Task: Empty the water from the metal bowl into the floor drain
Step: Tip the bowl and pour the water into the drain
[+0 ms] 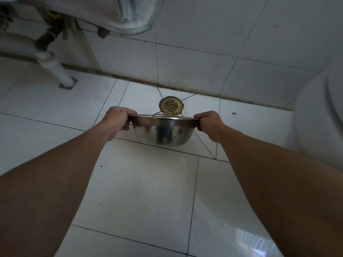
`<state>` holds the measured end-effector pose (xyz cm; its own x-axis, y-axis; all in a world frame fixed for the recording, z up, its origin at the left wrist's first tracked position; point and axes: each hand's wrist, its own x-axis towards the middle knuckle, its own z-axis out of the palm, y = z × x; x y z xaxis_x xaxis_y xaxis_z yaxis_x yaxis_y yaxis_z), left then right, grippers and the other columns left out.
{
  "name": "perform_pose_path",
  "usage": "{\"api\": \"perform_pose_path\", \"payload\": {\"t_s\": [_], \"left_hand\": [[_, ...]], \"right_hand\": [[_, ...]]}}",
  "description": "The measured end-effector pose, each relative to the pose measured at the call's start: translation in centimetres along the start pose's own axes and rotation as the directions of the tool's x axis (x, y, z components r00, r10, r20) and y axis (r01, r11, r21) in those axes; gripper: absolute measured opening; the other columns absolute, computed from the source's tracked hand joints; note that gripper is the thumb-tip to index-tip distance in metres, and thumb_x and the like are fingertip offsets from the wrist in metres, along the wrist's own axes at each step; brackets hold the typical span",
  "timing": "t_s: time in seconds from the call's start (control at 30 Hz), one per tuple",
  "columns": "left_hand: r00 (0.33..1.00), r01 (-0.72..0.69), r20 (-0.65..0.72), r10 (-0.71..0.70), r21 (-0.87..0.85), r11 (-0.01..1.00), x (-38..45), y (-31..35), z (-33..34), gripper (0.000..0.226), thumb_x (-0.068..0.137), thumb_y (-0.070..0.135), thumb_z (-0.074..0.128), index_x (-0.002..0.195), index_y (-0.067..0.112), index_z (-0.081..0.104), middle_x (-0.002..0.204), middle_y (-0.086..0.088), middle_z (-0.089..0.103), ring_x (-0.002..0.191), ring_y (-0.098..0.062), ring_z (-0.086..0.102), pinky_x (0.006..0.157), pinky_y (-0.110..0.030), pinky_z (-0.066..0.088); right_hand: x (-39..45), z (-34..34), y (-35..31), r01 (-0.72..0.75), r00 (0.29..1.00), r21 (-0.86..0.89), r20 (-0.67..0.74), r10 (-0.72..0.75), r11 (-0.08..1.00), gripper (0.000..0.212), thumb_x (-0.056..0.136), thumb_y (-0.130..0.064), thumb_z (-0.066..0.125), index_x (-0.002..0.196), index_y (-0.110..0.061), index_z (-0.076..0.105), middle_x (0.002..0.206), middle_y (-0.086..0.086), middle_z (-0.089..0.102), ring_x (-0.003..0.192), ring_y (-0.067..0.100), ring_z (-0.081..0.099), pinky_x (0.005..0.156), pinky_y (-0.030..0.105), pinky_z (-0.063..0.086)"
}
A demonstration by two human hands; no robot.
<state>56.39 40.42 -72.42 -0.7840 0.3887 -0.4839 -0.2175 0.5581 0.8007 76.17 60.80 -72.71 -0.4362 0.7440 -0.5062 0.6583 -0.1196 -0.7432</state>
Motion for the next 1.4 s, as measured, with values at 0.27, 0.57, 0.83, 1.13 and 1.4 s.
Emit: {"api": "perform_pose_path", "payload": {"t_s": [0.27, 0.57, 0.83, 1.13, 1.4], "left_hand": [[0.999, -0.042, -0.034, 0.042, 0.003, 0.999, 0.6, 0.4, 0.2, 0.043, 0.081, -0.006, 0.041, 0.091, 0.010, 0.079, 0.060, -0.007, 0.052, 0.044, -0.017, 0.041, 0.055, -0.029, 0.048], [0.996, -0.093, 0.000, 0.093, -0.073, 0.993, -0.2, 1.6, 0.7, 0.026, 0.069, -0.002, 0.045, 0.057, 0.012, 0.064, 0.052, -0.003, 0.041, 0.049, -0.020, 0.033, 0.050, -0.030, 0.038], [0.984, -0.173, 0.016, 0.176, -0.124, 0.977, 0.2, 2.7, 1.6, 0.037, 0.083, -0.001, 0.049, 0.051, 0.018, 0.058, 0.045, 0.006, 0.040, 0.046, -0.015, 0.034, 0.053, -0.031, 0.040], [0.968, -0.252, -0.030, 0.251, -0.144, 0.957, 0.6, 3.8, 2.2, 0.028, 0.095, 0.012, 0.054, 0.073, 0.021, 0.069, 0.053, 0.007, 0.047, 0.044, -0.008, 0.040, 0.056, -0.029, 0.043], [0.965, -0.255, -0.099, 0.244, -0.119, 0.960, 0.8, 3.9, 2.5, 0.022, 0.096, 0.030, 0.060, 0.110, 0.024, 0.076, 0.083, 0.022, 0.063, 0.073, -0.002, 0.053, 0.065, -0.026, 0.049]], "right_hand": [[0.2, -0.3, -0.2, 0.045, 0.999, -0.018, -0.017, -0.045, 0.999, 0.043, 0.094, 0.013, 0.040, 0.125, -0.002, 0.067, 0.126, 0.019, 0.064, 0.098, 0.026, 0.062, 0.091, 0.033, 0.055], [0.3, -0.4, -0.5, 0.068, 0.995, -0.052, -0.071, -0.072, 0.996, 0.045, 0.089, 0.012, 0.038, 0.118, -0.002, 0.070, 0.101, 0.012, 0.063, 0.095, 0.027, 0.058, 0.091, 0.039, 0.053], [0.7, -0.7, -0.9, 0.091, 0.973, 0.039, -0.216, -0.081, 0.995, 0.030, 0.098, -0.004, 0.043, 0.101, -0.007, 0.072, 0.093, 0.012, 0.065, 0.085, 0.025, 0.060, 0.075, 0.033, 0.052], [0.8, -0.8, -1.8, 0.146, 0.941, 0.033, -0.312, -0.128, 0.989, 0.029, 0.099, -0.010, 0.042, 0.082, -0.009, 0.066, 0.077, 0.006, 0.059, 0.062, 0.014, 0.050, 0.051, 0.023, 0.036], [0.7, -0.7, -1.9, 0.148, 0.932, 0.012, -0.337, -0.135, 0.989, 0.037, 0.102, -0.018, 0.042, 0.086, 0.001, 0.069, 0.078, 0.009, 0.059, 0.067, 0.019, 0.052, 0.057, 0.027, 0.040]]}}
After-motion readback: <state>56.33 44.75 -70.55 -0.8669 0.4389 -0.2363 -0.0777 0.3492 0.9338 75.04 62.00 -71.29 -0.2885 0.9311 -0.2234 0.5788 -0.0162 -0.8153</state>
